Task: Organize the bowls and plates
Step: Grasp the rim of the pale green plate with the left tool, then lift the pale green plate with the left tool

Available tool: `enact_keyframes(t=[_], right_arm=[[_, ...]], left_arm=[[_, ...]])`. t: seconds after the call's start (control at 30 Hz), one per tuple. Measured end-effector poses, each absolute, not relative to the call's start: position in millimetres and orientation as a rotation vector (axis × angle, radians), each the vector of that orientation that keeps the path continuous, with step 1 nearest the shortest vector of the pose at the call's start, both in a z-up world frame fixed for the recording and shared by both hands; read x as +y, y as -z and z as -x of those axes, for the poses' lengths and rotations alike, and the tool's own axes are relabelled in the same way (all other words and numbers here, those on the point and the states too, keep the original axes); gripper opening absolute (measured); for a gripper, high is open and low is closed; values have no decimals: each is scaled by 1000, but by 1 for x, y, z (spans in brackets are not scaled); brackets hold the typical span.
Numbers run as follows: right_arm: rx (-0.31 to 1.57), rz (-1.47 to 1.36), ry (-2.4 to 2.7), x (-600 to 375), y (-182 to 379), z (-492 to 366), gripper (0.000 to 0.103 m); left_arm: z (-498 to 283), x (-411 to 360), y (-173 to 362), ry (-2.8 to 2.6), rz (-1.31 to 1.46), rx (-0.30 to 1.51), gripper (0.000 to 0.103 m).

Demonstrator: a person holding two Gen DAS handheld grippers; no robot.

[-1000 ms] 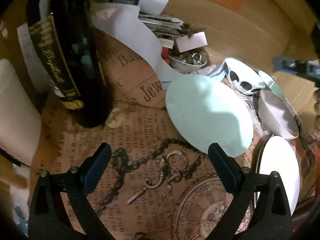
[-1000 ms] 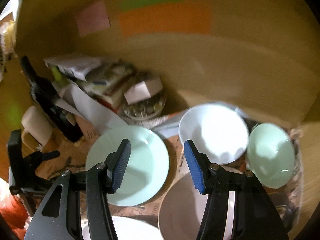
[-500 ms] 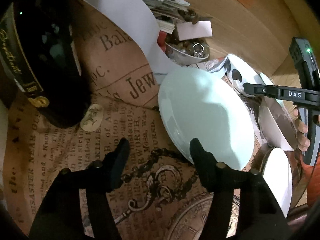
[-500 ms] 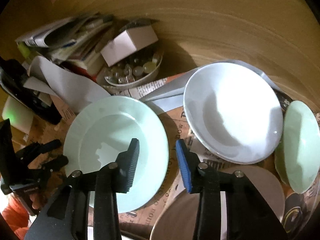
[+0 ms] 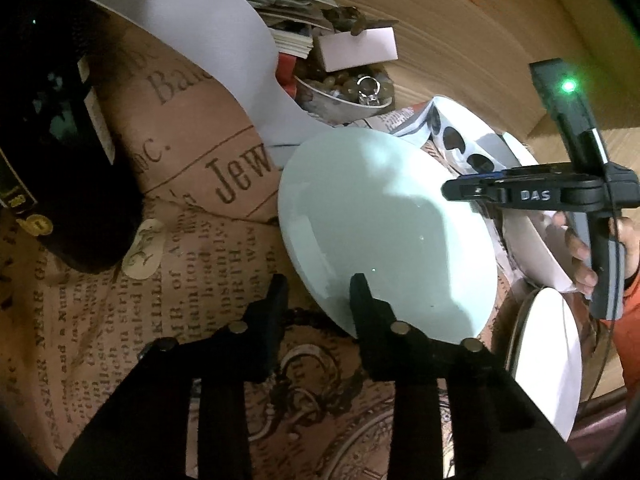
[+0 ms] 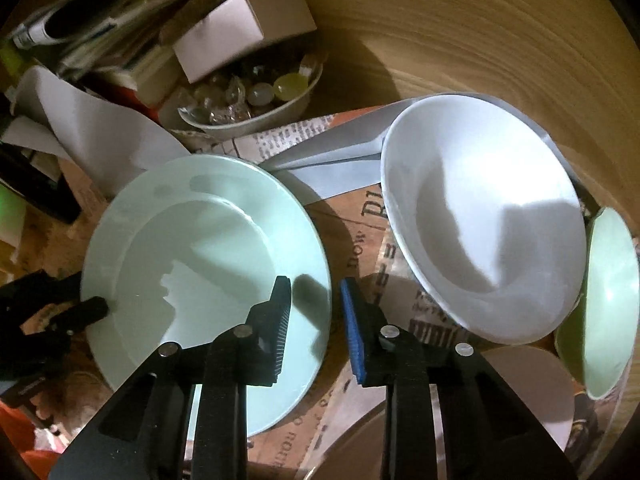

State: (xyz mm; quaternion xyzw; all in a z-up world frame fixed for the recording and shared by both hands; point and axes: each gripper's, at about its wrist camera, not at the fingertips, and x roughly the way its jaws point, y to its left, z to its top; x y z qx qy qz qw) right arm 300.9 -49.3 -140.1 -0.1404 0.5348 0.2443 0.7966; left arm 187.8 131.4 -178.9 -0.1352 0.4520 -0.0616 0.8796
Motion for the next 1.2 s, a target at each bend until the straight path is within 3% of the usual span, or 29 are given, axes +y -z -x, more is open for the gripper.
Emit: enact_keyframes(t=[0.3, 0.83, 1.0, 1.2], right_arm=[[1166, 335, -542, -35, 151, -299, 25], [1162, 398, -634, -9, 155, -250, 25], [1147, 414, -606, -5, 156, -254, 33], [1125, 376, -592, 2, 154, -251, 28]], left_arm=[[-195, 123, 181, 147, 282, 951, 22], [-174, 154, 181, 81, 254, 942, 22], [-173, 151, 182, 104, 244, 938, 22], [-168, 146, 181, 108, 230, 941, 24]])
